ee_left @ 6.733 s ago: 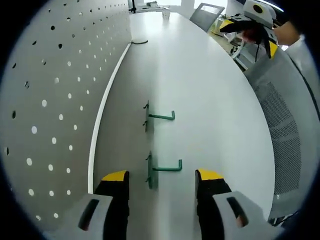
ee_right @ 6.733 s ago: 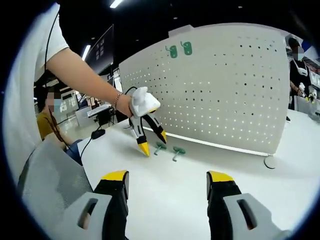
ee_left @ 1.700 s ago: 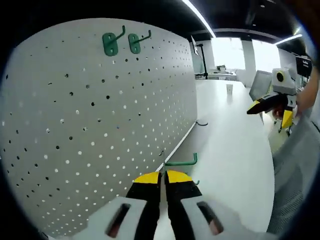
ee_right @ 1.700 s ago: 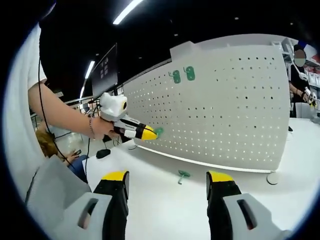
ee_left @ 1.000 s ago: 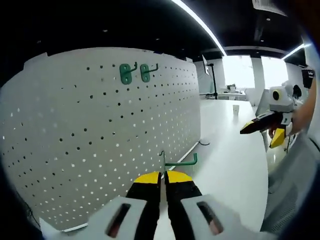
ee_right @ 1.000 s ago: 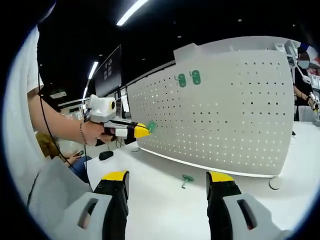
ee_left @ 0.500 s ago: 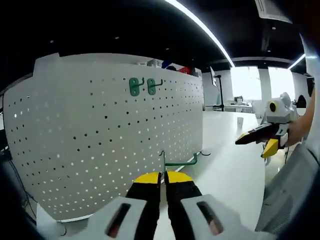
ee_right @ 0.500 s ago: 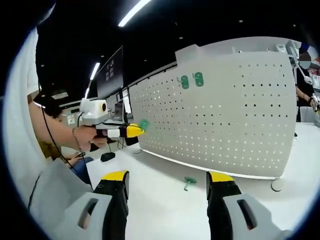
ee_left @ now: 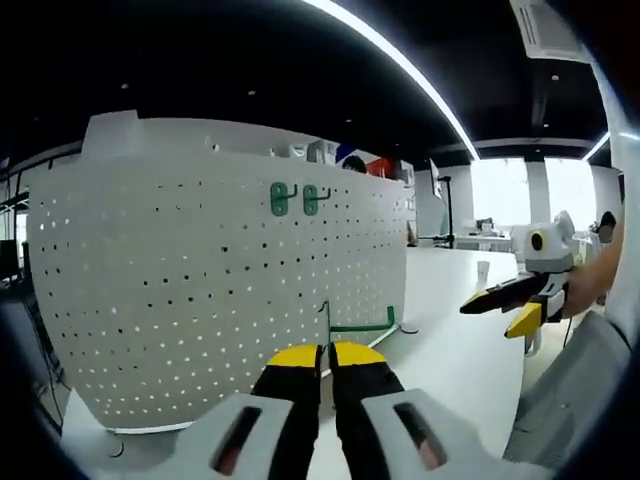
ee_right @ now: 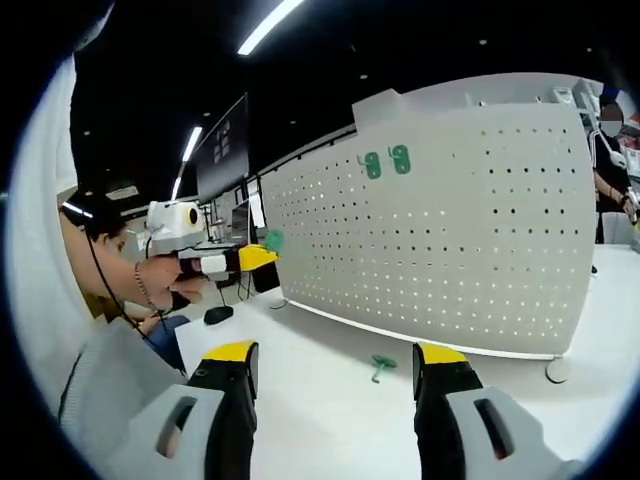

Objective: Insert the hook assembly into the mounting plate slot until the hook locks in place.

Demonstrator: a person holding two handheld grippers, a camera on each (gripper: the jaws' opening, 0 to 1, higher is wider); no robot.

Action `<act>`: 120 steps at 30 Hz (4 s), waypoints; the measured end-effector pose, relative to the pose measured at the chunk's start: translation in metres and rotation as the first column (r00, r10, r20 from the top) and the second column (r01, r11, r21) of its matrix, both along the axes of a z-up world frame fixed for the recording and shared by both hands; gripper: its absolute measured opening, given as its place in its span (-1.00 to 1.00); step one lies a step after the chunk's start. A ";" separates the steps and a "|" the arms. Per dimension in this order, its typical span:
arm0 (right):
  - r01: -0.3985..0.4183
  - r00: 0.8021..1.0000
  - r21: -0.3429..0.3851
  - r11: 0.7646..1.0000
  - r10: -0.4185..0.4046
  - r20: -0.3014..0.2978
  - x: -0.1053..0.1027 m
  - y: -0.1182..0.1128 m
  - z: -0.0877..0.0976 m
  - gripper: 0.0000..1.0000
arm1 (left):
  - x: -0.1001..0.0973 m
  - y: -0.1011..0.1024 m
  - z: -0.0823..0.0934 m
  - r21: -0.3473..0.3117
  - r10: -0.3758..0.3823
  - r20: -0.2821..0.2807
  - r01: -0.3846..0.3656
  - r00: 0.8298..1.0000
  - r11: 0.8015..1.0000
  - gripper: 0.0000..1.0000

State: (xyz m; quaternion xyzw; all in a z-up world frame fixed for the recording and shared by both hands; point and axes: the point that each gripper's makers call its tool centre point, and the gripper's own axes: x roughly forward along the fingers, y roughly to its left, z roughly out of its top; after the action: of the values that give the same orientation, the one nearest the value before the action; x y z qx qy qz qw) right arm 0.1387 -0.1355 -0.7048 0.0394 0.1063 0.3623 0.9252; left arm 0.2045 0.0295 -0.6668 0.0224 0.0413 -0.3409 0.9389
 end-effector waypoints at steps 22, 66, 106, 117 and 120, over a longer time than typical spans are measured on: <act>-0.011 1.000 0.000 1.000 0.011 -0.001 -0.002 0.004 0.000 0.19 | -0.014 -0.001 0.016 -0.076 0.020 0.047 -0.016 0.999 0.997 -0.94; -0.225 0.969 0.200 0.953 0.199 0.145 0.006 0.090 0.061 -0.04 | -0.021 -0.014 0.016 -0.084 0.012 0.038 -0.008 0.999 0.996 -0.93; -0.248 0.968 0.271 0.930 0.226 0.111 0.031 0.126 0.081 -0.53 | -0.024 -0.024 0.021 -0.081 0.028 0.049 -0.024 0.998 0.996 -0.94; -0.256 0.966 0.269 0.929 0.238 0.097 0.033 0.133 0.077 -0.67 | -0.024 -0.025 0.022 -0.077 0.030 0.050 -0.026 0.998 0.997 -0.94; -0.256 0.966 0.261 0.931 0.240 0.091 0.034 0.134 0.076 -0.73 | -0.024 -0.024 0.022 -0.077 0.034 0.048 -0.030 0.998 0.997 -0.94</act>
State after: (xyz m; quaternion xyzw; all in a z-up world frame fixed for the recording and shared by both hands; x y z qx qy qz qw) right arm 0.1725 -0.0016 -0.6291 0.1413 0.0333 0.4883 0.8605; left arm 0.1809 0.0050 -0.6451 -0.0057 0.0056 -0.3265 0.9452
